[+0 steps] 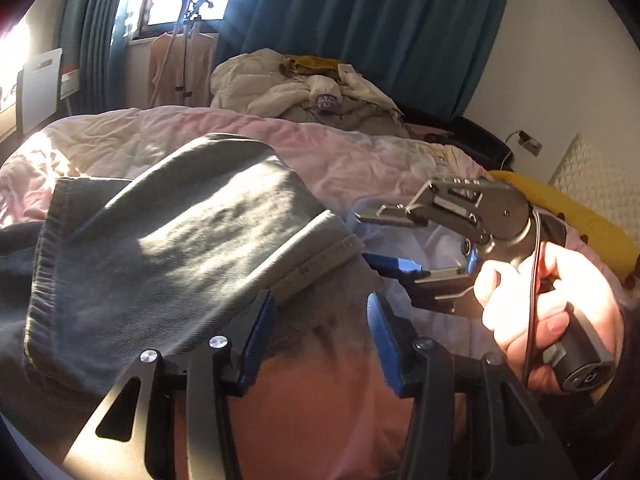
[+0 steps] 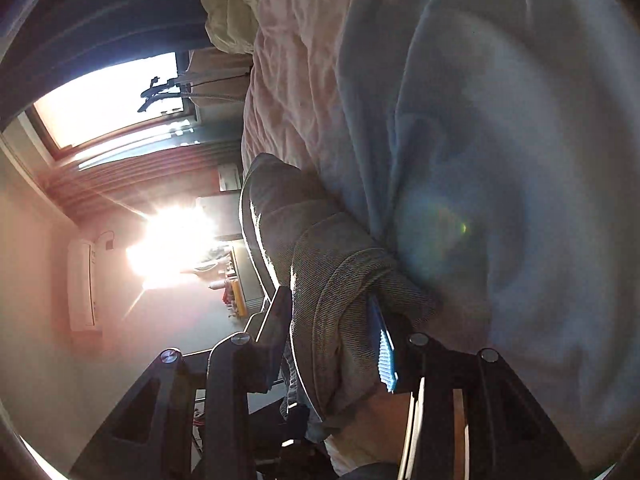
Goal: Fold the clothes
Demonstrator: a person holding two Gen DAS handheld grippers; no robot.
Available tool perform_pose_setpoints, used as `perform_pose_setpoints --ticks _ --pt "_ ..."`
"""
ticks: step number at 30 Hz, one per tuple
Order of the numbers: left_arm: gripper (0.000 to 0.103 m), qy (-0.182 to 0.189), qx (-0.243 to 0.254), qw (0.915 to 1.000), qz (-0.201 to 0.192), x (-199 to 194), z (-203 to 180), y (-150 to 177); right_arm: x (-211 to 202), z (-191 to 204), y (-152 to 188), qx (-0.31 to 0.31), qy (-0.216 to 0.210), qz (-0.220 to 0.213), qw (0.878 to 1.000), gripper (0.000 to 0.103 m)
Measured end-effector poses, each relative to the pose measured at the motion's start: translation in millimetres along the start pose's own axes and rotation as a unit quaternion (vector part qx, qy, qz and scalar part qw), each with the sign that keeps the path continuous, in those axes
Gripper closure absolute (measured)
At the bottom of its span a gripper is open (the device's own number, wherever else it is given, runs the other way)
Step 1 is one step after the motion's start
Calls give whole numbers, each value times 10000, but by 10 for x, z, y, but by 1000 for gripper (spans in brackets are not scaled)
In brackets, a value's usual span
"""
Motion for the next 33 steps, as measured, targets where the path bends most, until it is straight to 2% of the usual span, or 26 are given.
perform_pose_setpoints --ticks 2,4,11,16,22,27,33 --pt "54 18 63 9999 147 111 -81 49 93 8 -58 3 0 49 10000 64" --pt "54 30 -94 9997 227 194 -91 80 184 -5 -104 33 16 134 9999 64" --pt "54 -92 -634 9979 114 362 -118 119 233 -31 -165 187 -63 233 9995 65" --pt "54 -167 -828 9964 45 503 -201 161 239 -46 -198 149 47 146 9998 86" --pt "54 -274 -680 9973 54 626 -290 206 164 87 -157 -197 94 23 9998 95" --pt "54 -231 -1204 9925 32 611 -44 186 97 142 -91 -363 154 -37 9992 99" --pt "54 -234 -1289 9914 -74 537 -5 175 -47 178 43 -544 245 -118 9981 101"
Point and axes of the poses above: each gripper's, at about its wrist camera, not at the fingertips, and x roughly the way its jaws point, z to its left, y to its underside, the point moved 1 cm from there along x, roughly the way its jaws point, and after that the axes turned 3 degrees about y, right-handed, at the moved point
